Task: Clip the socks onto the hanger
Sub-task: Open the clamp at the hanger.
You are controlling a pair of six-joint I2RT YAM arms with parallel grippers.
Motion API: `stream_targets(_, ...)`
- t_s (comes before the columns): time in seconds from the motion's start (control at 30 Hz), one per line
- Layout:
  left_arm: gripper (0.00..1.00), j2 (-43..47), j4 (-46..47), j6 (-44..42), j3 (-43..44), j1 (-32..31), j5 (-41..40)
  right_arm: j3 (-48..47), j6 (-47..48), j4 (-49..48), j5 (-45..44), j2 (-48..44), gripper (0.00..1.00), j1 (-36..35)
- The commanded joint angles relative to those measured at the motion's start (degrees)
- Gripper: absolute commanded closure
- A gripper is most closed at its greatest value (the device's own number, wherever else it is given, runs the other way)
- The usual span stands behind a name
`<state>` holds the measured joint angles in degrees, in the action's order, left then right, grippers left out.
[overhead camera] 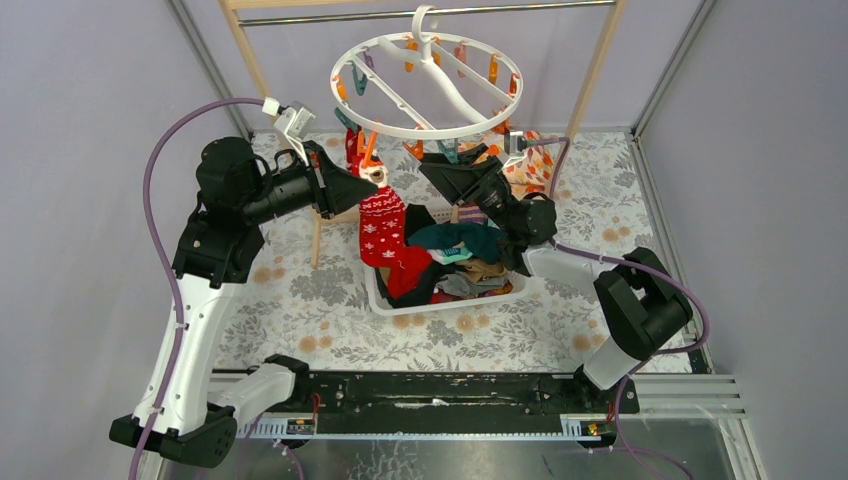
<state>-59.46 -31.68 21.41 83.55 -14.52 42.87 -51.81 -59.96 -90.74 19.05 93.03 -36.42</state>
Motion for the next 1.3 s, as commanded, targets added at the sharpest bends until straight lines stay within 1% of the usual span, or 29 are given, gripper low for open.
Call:
stream_targets(0.0,1.0,0.6,0.4,-1.2,1.3,-0.1,0.9,-3.0,1.1,-7.4,-1.5,0.1,0.27,-0.6)
stream_targets(0.13,1.0,0.5,0.4,-1.3,1.4,-0.2,0.9,-4.6,0.2,-7.5,-1.0,1.0,0.29,-0.6)
stream_targets(0.23,1.0,0.6,0.3,-1.4,1.4,-0.1,0.8,-5.7,-0.5,-7.5,-0.6,1.5,0.35,-0.6)
stream_targets(0.4,1.0,0.7,-0.5,-2.2,1.5,-0.1,0.3,-6.2,-1.0,-7.5,0.1,1.4,0.58,-0.7)
stream_targets(0.6,1.0,1.1,-0.8,-3.0,1.2,-0.1,-0.6,-4.3,0.1,-7.5,-0.5,-0.4,0.75,-0.7)
stream_targets(0.67,1.0,1.1,-0.8,-3.1,1.3,-0.1,-1.5,-4.4,-0.2,-7.5,-0.4,-0.5,0.83,-0.7)
stream_targets(0.7,0.98,1.2,-0.8,-3.1,1.2,-0.1,-2.5,-4.6,-0.5,-7.5,-0.2,-0.4,0.86,-0.7)
stream_targets(0.73,0.92,1.2,-0.9,-3.2,1.3,-0.1,-3.7,-4.8,-0.6,-7.5,0.0,-0.4,0.9,-0.7)
stream_targets(0.77,0.85,1.3,-1.1,-3.3,1.3,-0.2,-5.4,-4.8,-0.7,-7.5,0.0,-0.4,0.92,-0.8)
stream_targets(0.8,0.76,1.4,-1.5,-3.6,1.3,-0.2,-7.4,-4.8,-0.5,-7.5,-0.1,-0.4,0.93,-0.8)
stream_targets(0.83,0.69,1.4,-1.9,-3.9,1.4,-0.2,-9.7,-4.7,-0.3,-7.4,-0.3,-0.4,0.94,-1.1)
stream_targets(0.9,0.66,1.3,-2.8,-4.7,1.5,-0.1,-14.0,-4.4,0.7,-7.1,-1.0,-0.5,0.98,-1.5)
stream_targets(0.93,0.62,1.5,-3.0,-5.1,1.4,-0.1,-15.9,-4.2,1.3,-6.8,-1.6,-0.7,0.99,-1.8)
stream_targets(0.97,0.55,1.7,-3.0,-5.2,1.1,-0.2,-17.6,-4.0,2.4,-6.0,-2.2,-1.0,1.0,-2.2)
stream_targets(1.0,0.47,1.9,-3.0,-5.2,1.0,-0.1,-19.2,-3.7,3.9,-4.5,-3.2,-1.4,1.0,-2.6)
stream_targets(1.03,0.42,2.1,-3.1,-5.4,0.8,-0.1,-20.4,-3.4,5.8,-2.5,-4.6,-2.2,1.0,-3.3)
stream_targets(1.07,0.38,2.3,-3.2,-5.6,0.9,-0.2,-21.4,-3.0,8.4,-0.4,-6.0,-3.2,1.0,-4.1)
stream_targets(1.13,0.34,2.8,-3.4,-5.9,1.2,-0.2,-22.3,-2.4,14.1,4.4,-9.6,-5.7,1.0,-6.0)
stream_targets(1.27,0.31,3.5,-3.8,-5.7,1.9,-0.1,-17.5,-2.9,24.3,12.7,-18.2,-9.0,1.0,-10.1)
